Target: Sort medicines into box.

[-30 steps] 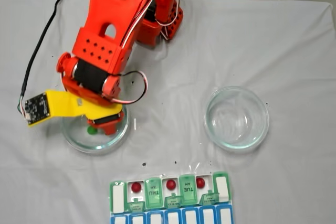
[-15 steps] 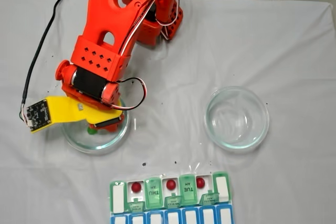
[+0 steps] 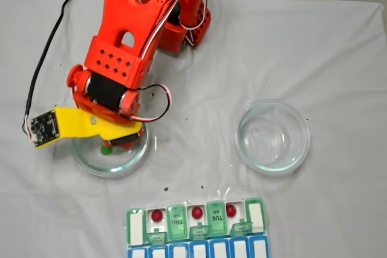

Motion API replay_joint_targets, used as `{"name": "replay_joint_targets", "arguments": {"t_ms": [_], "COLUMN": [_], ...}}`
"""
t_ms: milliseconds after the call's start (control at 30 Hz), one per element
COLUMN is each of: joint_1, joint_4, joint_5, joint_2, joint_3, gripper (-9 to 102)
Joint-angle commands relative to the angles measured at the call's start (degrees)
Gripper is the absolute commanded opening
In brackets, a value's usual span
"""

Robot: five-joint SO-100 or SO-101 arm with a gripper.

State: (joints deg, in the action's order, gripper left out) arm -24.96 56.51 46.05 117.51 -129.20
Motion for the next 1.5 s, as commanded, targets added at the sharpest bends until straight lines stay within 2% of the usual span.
{"name": "replay_joint_targets", "arguments": {"t_ms": [0,333,533,700,900,1067,1200,1467], "joint_1": [0.2,2.7,10.4,23.5,33.1,36.0,37.2,38.9], "joint_4": [-2.1,-5.1,-16.4,-23.6,-35.7,-41.1,-41.0,-47.0], "joint_5": [-2.6,-13.0,-23.6,-25.4,-27.8,-28.9,-29.0,-29.4], "joint_2": [12.7,31.1,35.9,33.8,26.0,17.1,9.8,4.6], "joint_3": [-2.0,-3.4,-3.0,-4.2,-5.4,-3.8,-1.0,0.2], "gripper": [0,0,0,0,0,0,0,0]}}
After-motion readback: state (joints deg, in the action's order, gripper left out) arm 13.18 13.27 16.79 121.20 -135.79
